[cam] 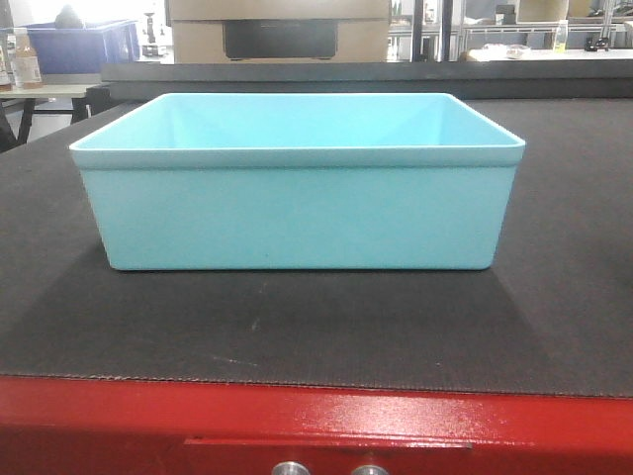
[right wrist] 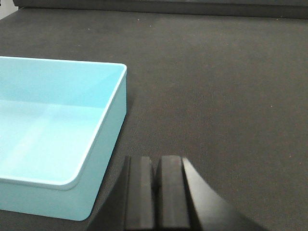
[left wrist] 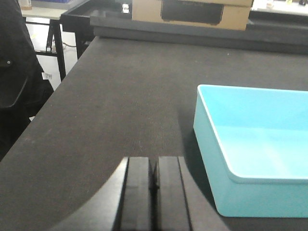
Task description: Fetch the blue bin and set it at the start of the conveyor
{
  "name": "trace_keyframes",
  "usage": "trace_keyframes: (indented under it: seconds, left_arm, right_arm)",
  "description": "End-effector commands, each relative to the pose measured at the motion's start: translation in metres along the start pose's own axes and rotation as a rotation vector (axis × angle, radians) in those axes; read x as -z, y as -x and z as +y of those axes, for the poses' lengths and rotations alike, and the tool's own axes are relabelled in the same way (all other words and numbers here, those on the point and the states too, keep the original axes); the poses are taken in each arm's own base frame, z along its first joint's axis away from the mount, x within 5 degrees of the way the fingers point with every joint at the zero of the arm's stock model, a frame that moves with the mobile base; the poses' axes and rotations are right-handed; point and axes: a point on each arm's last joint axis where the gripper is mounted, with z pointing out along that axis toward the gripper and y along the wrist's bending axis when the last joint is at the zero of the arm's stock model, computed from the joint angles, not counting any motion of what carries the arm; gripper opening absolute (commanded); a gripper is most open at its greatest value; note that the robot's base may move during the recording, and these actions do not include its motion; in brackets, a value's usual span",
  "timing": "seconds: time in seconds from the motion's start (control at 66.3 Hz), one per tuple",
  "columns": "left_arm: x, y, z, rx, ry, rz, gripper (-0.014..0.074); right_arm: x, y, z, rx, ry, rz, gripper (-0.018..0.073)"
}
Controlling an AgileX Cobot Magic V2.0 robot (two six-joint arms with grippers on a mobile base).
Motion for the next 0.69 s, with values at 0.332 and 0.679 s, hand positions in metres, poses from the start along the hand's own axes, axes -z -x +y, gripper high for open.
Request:
trace_keyframes:
  seconds: [0.332, 0.679]
  left_arm:
    - [0.015, -0.091, 0.006, -0.053, 0.041, -0.211, -0.0111]
    - [0.004, -0.115, 0.007, -0.053, 0.038, -0.212, -0.0111]
  right_arm:
    - [0.001, 0.002, -0.001, 0.009, -0.004, -0.035, -0.0162]
    - [0.001, 0.003, -0.001, 0.009, -0.004, -0.043, -0.0162]
